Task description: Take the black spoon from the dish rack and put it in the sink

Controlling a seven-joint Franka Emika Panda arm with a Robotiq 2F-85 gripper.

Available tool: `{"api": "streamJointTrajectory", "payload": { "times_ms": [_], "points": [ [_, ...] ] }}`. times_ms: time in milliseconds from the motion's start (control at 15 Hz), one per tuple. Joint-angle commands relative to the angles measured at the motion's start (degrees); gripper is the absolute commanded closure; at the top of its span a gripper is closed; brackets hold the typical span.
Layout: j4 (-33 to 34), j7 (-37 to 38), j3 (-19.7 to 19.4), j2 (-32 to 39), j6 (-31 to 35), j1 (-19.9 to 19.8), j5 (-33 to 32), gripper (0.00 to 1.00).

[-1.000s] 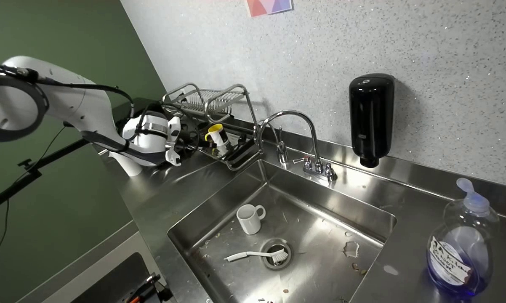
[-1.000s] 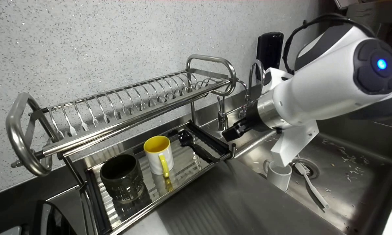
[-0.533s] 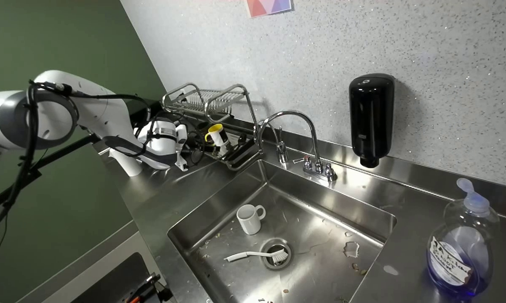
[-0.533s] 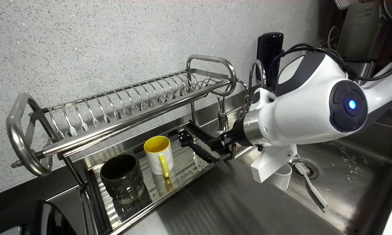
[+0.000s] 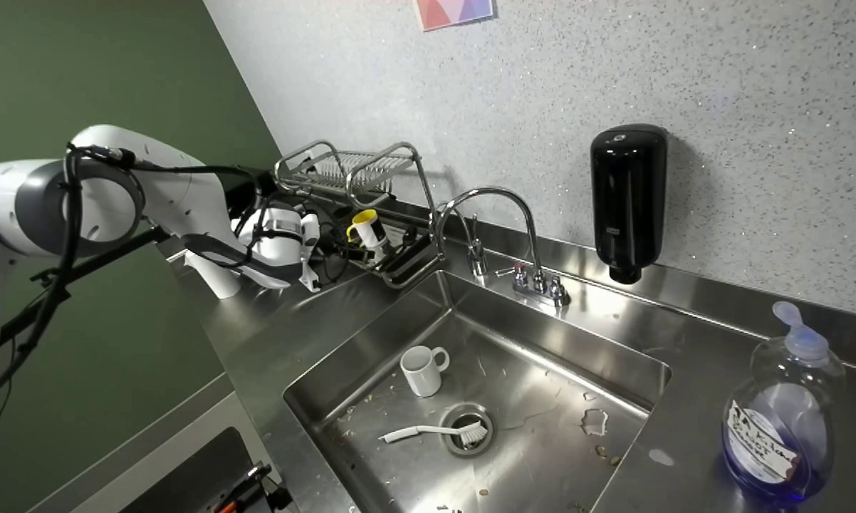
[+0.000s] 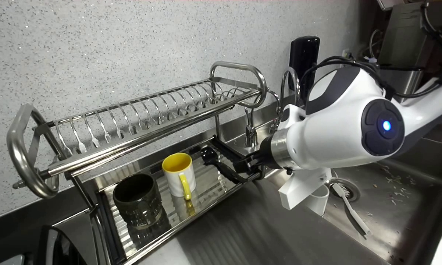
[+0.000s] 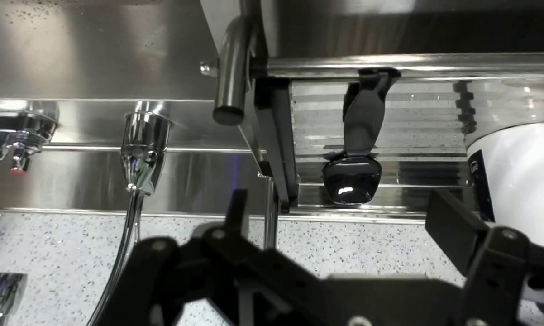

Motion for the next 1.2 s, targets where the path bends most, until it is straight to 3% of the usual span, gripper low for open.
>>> {"api": "streamJointTrajectory", "payload": {
  "times_ms": [0, 400, 1133],
  "points": [
    [4.0, 1.1, 0.6, 3.3, -2.4, 0.0, -1.5, 0.0],
    [9.6, 4.0, 1.1, 8.3, -0.3, -0.4, -5.4, 0.0],
    [14.7, 5.9, 1.5, 13.9, 1.7, -0.5, -5.7, 0.0]
  ]
}}
